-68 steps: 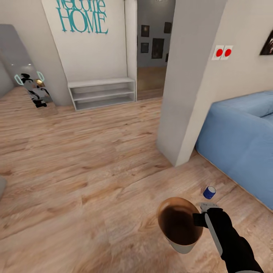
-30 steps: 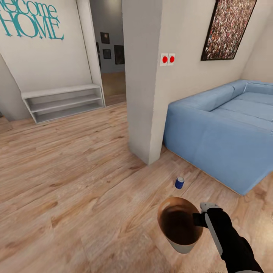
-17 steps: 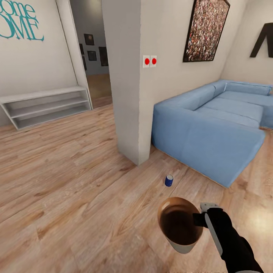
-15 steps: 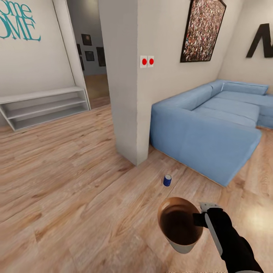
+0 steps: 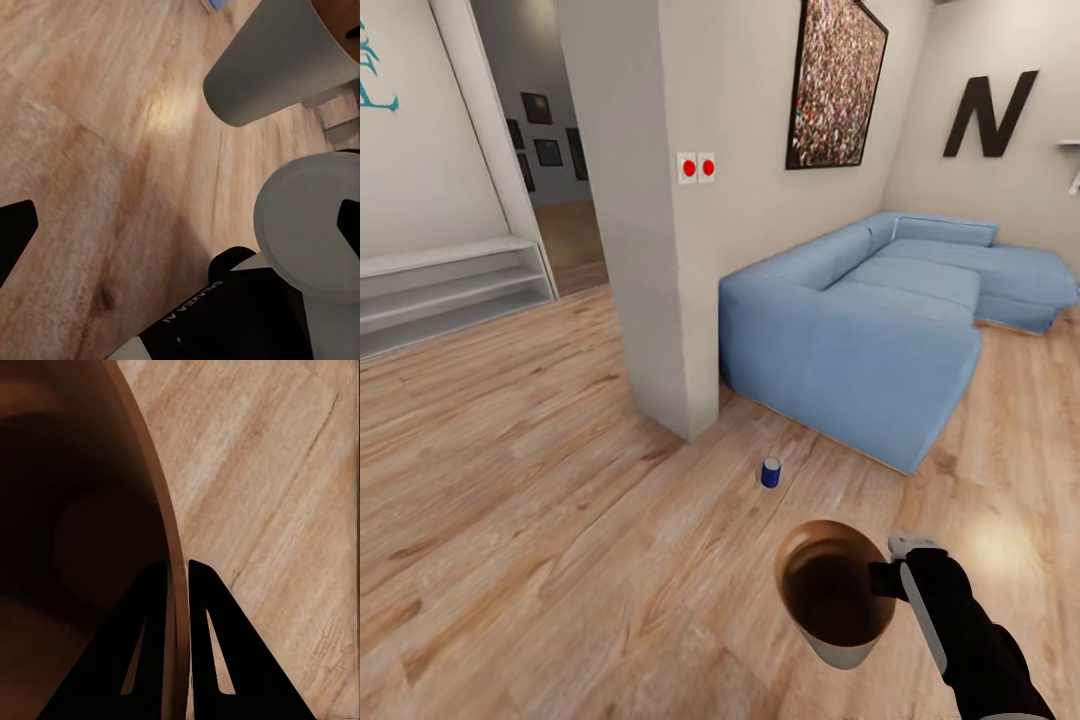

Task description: Put the three can of soda from the living room inside the tash can in the kitchen.

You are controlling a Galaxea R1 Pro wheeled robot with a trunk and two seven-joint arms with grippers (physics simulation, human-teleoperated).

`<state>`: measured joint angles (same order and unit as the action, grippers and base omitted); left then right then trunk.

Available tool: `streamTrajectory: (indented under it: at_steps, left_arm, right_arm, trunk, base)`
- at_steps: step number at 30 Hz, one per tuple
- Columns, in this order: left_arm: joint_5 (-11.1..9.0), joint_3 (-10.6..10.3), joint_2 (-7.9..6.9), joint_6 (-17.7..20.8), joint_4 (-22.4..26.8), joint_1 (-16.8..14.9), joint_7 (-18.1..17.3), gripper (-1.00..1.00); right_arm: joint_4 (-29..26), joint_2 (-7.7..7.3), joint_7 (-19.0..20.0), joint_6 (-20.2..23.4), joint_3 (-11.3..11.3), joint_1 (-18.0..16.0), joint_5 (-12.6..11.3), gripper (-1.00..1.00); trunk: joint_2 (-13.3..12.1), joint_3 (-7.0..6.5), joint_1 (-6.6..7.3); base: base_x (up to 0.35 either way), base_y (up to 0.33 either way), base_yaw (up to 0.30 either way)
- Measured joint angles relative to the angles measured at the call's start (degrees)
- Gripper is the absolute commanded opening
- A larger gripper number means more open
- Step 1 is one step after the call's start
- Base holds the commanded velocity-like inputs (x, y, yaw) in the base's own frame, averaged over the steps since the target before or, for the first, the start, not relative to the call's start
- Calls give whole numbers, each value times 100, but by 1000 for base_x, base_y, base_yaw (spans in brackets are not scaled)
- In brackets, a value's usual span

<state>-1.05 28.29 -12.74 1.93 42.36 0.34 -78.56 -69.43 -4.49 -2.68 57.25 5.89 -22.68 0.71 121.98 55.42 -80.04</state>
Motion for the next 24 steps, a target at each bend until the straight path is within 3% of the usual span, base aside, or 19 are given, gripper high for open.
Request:
streamTrajectory:
  at_steps: [24]
  left_arm:
    - [0,1,0,0,0,-2,-2,100]
  right_arm:
    - [1,0,0,0,0,2,0,-100]
  trunk:
    - [0,-67,0]
  base:
    - [0,0,-254]
